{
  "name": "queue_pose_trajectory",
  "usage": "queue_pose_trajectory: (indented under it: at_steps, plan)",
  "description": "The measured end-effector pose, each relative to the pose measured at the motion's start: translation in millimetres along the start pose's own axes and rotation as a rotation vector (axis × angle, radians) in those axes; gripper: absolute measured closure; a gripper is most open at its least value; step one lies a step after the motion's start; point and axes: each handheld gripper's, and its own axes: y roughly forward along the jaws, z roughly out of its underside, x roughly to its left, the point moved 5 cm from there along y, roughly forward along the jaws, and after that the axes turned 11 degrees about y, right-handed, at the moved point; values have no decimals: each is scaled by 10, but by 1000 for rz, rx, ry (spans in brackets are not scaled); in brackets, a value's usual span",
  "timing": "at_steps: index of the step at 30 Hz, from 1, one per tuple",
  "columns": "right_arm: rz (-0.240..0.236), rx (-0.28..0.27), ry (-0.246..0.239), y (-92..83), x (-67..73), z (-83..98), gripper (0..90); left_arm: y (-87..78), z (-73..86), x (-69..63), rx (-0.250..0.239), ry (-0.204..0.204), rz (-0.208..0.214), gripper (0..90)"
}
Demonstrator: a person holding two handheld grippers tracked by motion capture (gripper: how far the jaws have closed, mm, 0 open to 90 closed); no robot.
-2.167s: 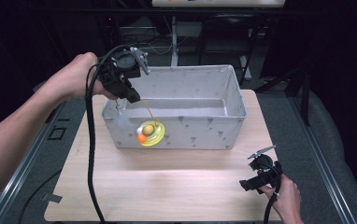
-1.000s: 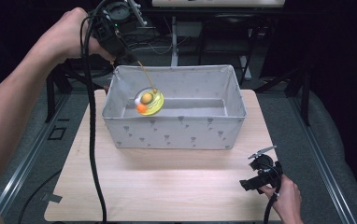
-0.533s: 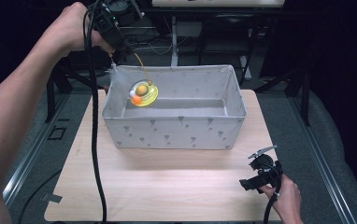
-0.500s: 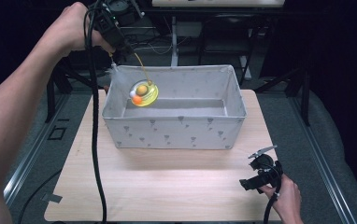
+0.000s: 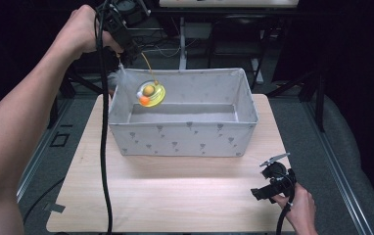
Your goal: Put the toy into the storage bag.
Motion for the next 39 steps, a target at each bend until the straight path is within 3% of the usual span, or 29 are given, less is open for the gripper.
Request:
queue_pose_trajectory:
  at_steps: [11, 28, 36, 37, 39]
  plan:
    - [-2, -7, 4, 0, -5, 1, 35, 230, 109, 128, -19, -50, 19, 880]
    - [1, 2, -1, 1, 6, 6, 37, 580, 276, 127, -30, -82, 27, 880]
    - [-6, 0, 3, -4, 18, 6, 38, 773, 366, 91, -28, -87, 57, 880]
    - [8, 4, -5, -6, 8, 8, 38, 793, 380, 89, -34, -97, 64, 881]
    - [-8, 2, 2, 0, 14, 8, 39, 824, 413, 92, -42, -107, 69, 880]
